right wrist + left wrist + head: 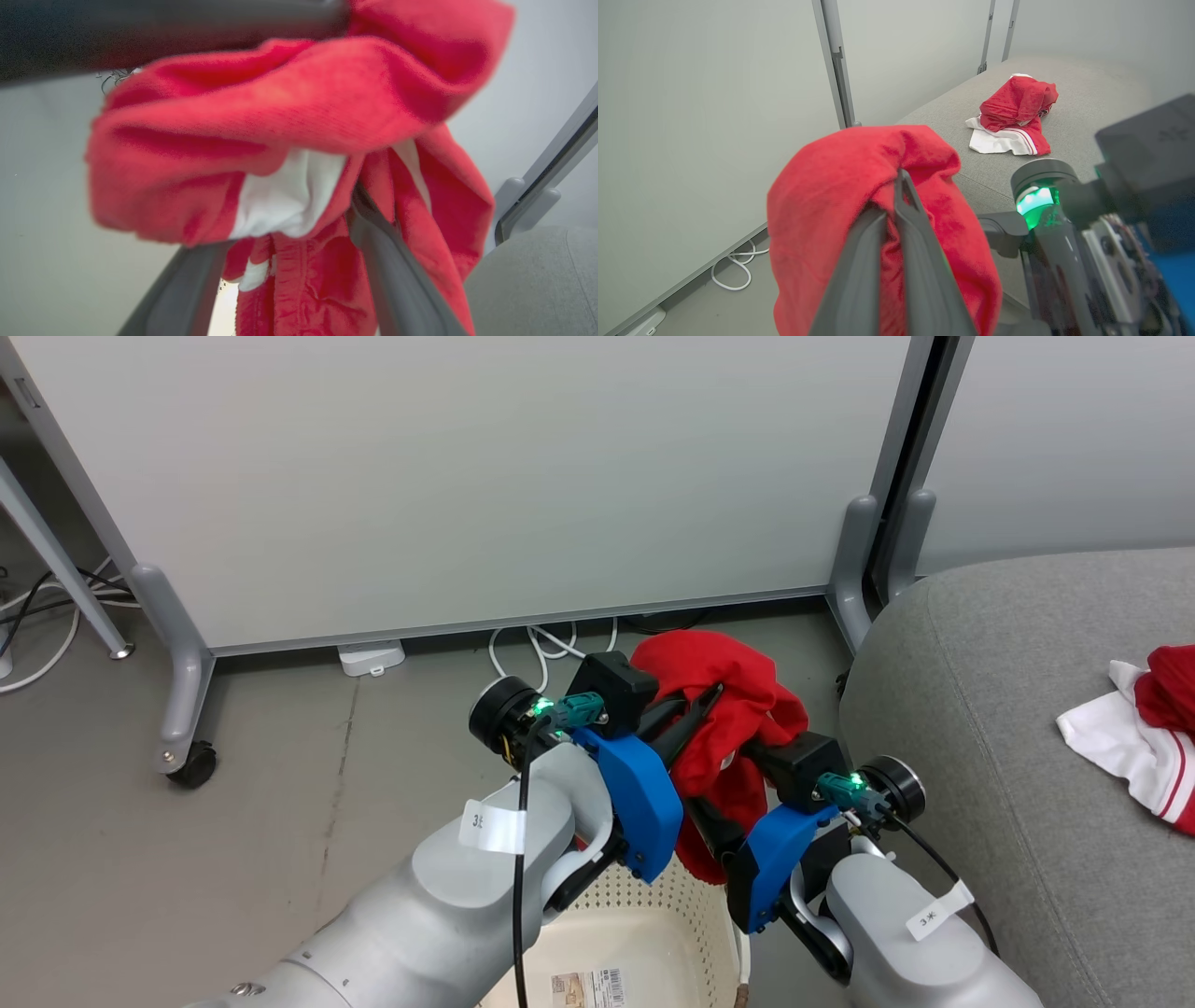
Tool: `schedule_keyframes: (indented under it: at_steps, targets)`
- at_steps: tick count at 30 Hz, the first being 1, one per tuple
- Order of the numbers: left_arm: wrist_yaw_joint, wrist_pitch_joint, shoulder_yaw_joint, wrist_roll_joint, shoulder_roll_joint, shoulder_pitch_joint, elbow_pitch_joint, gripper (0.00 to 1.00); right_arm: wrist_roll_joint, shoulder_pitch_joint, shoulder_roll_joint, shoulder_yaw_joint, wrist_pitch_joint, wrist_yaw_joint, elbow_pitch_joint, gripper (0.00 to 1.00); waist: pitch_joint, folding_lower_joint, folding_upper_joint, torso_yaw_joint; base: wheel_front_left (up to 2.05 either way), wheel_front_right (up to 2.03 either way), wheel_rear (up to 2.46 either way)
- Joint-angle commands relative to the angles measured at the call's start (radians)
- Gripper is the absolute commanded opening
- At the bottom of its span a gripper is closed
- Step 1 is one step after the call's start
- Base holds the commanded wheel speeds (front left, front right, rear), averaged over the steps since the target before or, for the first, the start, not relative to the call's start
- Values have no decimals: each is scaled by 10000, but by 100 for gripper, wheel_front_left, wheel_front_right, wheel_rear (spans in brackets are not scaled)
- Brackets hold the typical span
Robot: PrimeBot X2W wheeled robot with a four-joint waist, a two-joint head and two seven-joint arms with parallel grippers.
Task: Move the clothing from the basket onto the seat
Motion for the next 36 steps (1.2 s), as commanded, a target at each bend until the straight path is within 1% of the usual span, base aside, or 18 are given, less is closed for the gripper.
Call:
schedule_keyframes:
  at_steps: [1,8,9,10,11,12,36]
  targets:
    - [3,-8,-34,-57,-13,-189,-27,0,150,-182,7,49,-49,1,-29,100,4,0,1,8,0,0,0]
    - [11,-36,-83,-93,-19,-189,10,0,427,-239,7,255,-53,1,-68,100,7,0,1,-33,0,0,0]
    - [11,-44,-90,-98,-18,-189,18,0,461,-233,7,302,-53,1,-61,83,3,0,1,-43,0,0,0]
    - [10,-54,-94,-111,-19,-189,26,0,520,-242,7,344,-53,1,-53,42,-3,0,1,-54,0,0,0]
    - [10,-62,-97,-125,-21,-190,36,0,549,-256,7,384,-52,1,-48,7,-6,0,1,-67,0,0,0]
    - [10,-64,-102,-136,-20,-194,46,0,591,-268,7,427,-52,1,-53,0,-6,0,1,-81,0,0,0]
    - [3,-153,-166,-291,-25,-267,320,0,888,-197,8,734,-52,1,105,0,-84,0,1,-281,0,0,0]
